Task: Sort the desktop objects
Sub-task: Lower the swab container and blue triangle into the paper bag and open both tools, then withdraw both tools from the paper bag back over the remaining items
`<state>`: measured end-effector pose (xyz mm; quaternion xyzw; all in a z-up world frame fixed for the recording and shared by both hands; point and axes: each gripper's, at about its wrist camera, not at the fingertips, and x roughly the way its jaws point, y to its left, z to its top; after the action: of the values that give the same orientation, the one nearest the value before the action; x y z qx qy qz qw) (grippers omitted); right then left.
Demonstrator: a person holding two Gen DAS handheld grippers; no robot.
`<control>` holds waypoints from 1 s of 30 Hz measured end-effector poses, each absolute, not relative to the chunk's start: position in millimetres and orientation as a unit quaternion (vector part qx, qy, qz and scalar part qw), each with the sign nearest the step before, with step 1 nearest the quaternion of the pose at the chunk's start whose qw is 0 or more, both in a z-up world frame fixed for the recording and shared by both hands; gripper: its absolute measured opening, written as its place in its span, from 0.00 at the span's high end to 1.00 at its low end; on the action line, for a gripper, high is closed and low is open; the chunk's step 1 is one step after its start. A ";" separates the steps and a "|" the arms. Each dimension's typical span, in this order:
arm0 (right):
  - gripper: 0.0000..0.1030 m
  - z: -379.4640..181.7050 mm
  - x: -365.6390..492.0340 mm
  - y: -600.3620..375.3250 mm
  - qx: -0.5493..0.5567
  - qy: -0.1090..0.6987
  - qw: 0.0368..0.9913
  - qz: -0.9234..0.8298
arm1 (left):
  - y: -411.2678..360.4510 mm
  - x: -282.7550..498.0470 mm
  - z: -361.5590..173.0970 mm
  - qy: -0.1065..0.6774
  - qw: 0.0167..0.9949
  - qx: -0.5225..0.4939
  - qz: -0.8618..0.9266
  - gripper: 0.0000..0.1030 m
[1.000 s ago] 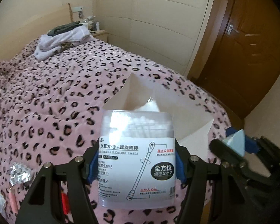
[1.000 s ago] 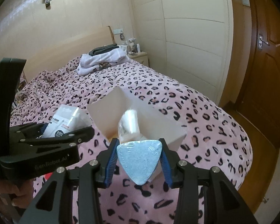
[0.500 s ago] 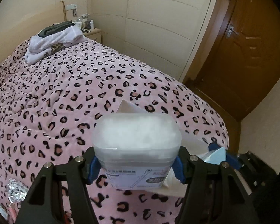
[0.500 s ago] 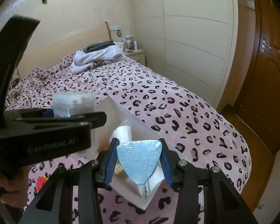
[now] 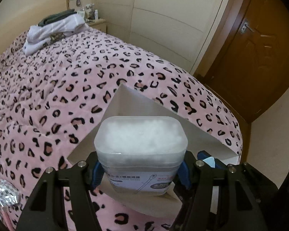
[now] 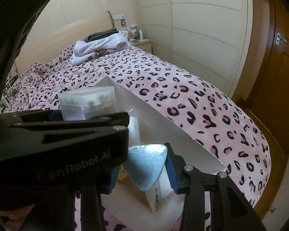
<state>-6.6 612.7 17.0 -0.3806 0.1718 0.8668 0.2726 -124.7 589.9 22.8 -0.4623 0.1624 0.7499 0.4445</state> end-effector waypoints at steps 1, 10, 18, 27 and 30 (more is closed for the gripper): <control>0.58 14.3 -7.2 613.9 -0.383 0.173 0.272 0.866 | 589.4 -125.0 20.4 0.162 0.444 -0.463 0.750 0.39; 0.58 7.8 -9.8 610.2 -0.400 0.140 0.255 0.869 | 587.0 -126.7 18.7 0.157 0.437 -0.461 0.756 0.38; 0.49 25.5 -0.7 610.0 -0.406 0.147 0.247 0.867 | 572.7 -132.5 43.6 0.134 0.441 -0.451 0.764 0.17; 0.49 68.7 34.8 602.3 -0.376 0.184 0.252 0.872 | 508.3 -134.8 78.9 0.126 0.396 -0.425 0.804 0.17; 0.49 82.7 46.6 591.3 -0.362 0.191 0.247 0.878 | 473.1 -132.4 85.5 0.124 0.374 -0.414 0.820 0.17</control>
<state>46.6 591.3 82.7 -0.3624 0.1909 0.8782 0.2468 -132.4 473.1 85.5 -0.4140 0.1242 0.8203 0.3744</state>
